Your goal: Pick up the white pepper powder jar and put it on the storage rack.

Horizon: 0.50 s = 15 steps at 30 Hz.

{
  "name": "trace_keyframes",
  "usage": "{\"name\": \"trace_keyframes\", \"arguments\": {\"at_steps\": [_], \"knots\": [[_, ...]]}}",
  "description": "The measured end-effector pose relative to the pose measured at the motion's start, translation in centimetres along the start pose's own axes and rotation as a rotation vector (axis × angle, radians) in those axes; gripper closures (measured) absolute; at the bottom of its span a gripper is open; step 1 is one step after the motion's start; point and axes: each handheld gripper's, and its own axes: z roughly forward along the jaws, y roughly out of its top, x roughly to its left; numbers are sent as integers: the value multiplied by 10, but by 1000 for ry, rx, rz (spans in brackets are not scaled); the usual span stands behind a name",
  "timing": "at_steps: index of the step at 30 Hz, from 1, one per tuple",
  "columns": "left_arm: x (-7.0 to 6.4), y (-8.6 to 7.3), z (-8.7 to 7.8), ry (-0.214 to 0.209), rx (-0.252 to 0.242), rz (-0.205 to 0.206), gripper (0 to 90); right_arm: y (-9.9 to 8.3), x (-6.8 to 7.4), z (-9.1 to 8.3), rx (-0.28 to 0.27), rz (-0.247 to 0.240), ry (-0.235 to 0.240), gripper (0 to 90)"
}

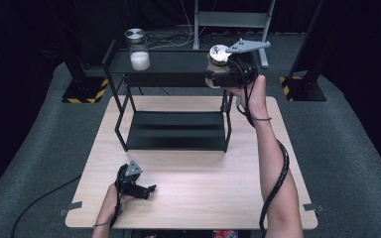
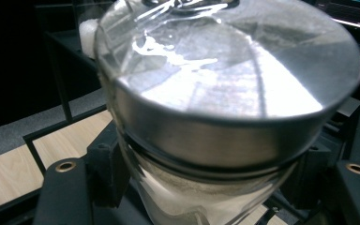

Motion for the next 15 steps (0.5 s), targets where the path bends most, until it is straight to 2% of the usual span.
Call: {"name": "trace_keyframes", "arguments": {"at_steps": [15], "knots": [[0, 0, 0, 0, 0, -1, 0, 17, -5, 13, 9, 21, -22, 301]]}}
